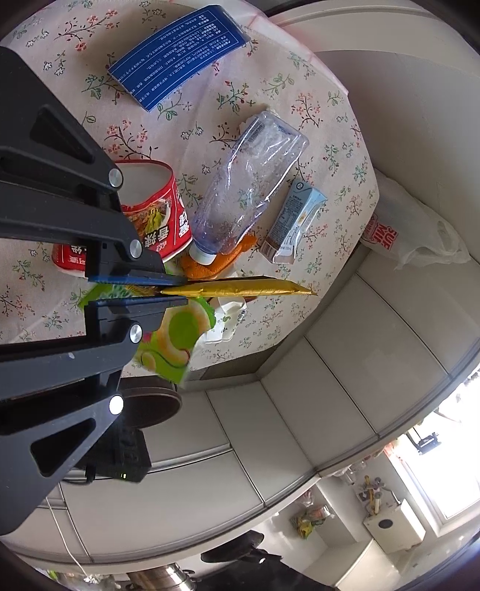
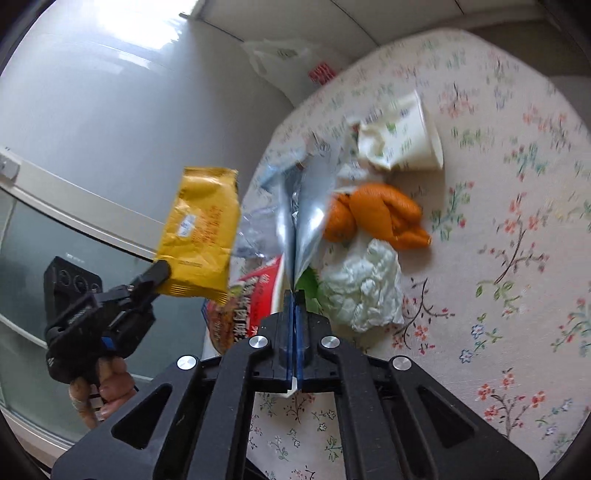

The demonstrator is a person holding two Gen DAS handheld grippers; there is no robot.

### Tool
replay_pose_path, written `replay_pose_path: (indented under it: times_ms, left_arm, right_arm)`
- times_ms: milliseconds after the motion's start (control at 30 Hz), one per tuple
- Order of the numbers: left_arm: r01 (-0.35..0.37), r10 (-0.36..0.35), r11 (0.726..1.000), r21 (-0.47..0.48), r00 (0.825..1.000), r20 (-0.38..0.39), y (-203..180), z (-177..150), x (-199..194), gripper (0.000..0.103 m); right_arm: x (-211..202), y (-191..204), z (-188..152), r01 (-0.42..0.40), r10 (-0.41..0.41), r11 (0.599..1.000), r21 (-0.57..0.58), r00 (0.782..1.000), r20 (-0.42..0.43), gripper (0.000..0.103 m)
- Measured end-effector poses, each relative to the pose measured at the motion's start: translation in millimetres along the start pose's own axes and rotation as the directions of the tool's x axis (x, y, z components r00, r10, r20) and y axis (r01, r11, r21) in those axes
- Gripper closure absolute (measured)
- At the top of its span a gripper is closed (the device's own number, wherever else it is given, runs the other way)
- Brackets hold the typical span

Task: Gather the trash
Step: 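Grasp and lift the green onion-rings bag with the right tool while the left holds the packet, then carry the green bag over the brown bin and open the right tool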

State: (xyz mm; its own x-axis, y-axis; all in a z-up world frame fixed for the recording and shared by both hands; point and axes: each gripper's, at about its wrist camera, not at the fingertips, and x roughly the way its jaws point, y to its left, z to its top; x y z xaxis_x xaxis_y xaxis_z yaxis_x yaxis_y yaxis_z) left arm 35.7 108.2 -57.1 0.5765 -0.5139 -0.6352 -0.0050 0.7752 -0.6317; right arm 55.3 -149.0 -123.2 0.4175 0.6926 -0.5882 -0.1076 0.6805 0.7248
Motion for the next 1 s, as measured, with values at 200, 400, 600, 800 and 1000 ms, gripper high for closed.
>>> replay_pose_path:
  times_ms: [200,400,600,800,1000]
  left_arm:
    - [0.025,-0.025,0.999,0.026,1.000,0.004,-15,-1,0,0.098]
    - [0.058,-0.059,0.996,0.064,0.998,0.006,-36,-5,0,0.098]
    - [0.091,-0.091,0.989,0.113,0.996,-0.008,-66,-13,7,0.098]
    - [0.103,-0.098,0.981,0.162,0.994,-0.039,-99,-24,23,0.098]
    - [0.125,-0.108,0.971,0.203,0.990,-0.093,-142,-32,50,0.098]
  right_arm:
    - [-52,9,2,-0.003,0.007,0.999,-0.046,0.994,0.106,0.103]
    - [-101,12,9,0.000,0.015,0.998,-0.066,0.975,0.224,0.103]
    - [-170,11,22,0.101,-0.055,0.989,-0.104,0.924,0.378,0.103]
    - [-240,-1,33,0.275,-0.200,0.958,-0.080,0.842,0.501,0.103]
    - [-283,-32,36,0.438,-0.392,0.896,0.071,0.707,0.589,0.103]
